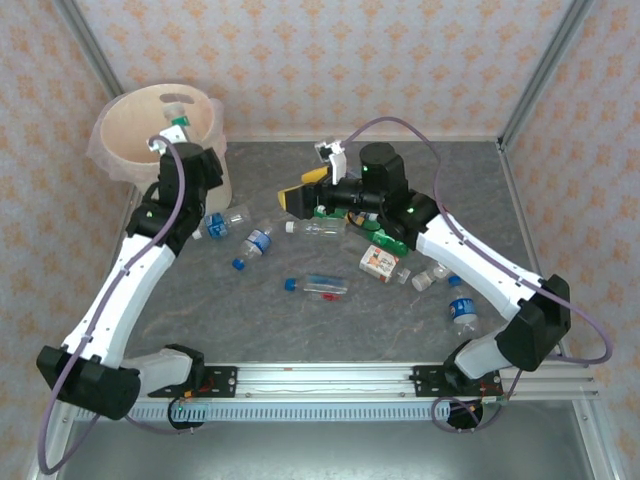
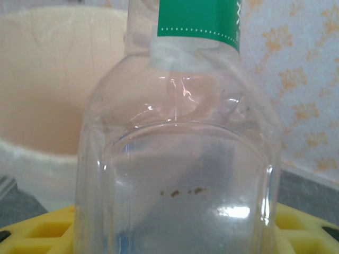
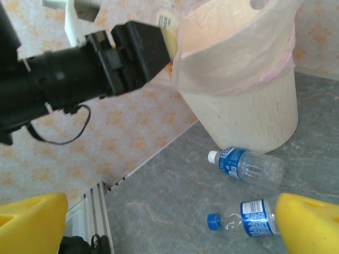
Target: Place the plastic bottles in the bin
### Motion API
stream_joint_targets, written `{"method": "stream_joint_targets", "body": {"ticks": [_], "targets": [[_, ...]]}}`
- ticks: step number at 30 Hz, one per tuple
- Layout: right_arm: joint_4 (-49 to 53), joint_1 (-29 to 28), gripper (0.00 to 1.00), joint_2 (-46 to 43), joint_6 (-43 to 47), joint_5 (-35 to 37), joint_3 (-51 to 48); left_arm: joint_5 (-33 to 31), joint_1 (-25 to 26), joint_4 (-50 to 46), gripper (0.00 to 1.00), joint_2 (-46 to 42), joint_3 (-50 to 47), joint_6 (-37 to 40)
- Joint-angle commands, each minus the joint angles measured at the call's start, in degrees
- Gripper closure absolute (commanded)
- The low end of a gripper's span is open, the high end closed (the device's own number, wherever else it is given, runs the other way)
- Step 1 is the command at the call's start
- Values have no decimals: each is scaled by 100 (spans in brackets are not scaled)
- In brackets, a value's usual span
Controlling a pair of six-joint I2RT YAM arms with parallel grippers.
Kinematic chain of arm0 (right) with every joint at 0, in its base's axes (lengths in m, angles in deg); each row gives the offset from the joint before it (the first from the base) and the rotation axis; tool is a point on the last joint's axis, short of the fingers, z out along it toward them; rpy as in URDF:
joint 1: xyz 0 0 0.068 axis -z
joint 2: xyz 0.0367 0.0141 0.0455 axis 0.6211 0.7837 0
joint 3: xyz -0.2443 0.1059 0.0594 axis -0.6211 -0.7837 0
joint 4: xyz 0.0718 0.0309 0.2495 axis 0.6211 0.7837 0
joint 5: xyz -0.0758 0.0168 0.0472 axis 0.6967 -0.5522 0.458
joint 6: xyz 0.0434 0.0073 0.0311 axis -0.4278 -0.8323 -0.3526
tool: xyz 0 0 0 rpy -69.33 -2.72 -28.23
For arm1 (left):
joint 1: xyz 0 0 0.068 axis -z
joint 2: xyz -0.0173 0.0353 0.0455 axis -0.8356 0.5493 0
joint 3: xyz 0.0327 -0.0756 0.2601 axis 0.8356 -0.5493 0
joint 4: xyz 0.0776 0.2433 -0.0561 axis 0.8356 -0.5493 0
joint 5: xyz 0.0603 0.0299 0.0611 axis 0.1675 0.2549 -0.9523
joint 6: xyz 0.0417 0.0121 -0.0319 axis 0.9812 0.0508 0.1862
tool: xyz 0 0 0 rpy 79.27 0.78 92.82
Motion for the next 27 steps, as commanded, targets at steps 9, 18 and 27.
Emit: {"method": "stream_joint_targets", "body": {"ticks": [9,18,27], "targets": [[-448,-42,0,-389,-145,400,-155,95,-639,423,46,1147,1498,168],[-448,-42,0,-455,-116,566,-182,387,-1164,321,46,2183,2433,17],[-439,-36,0,-459,-91,642,-199,489,-1382,160,11,2619,2692,-192]]}}
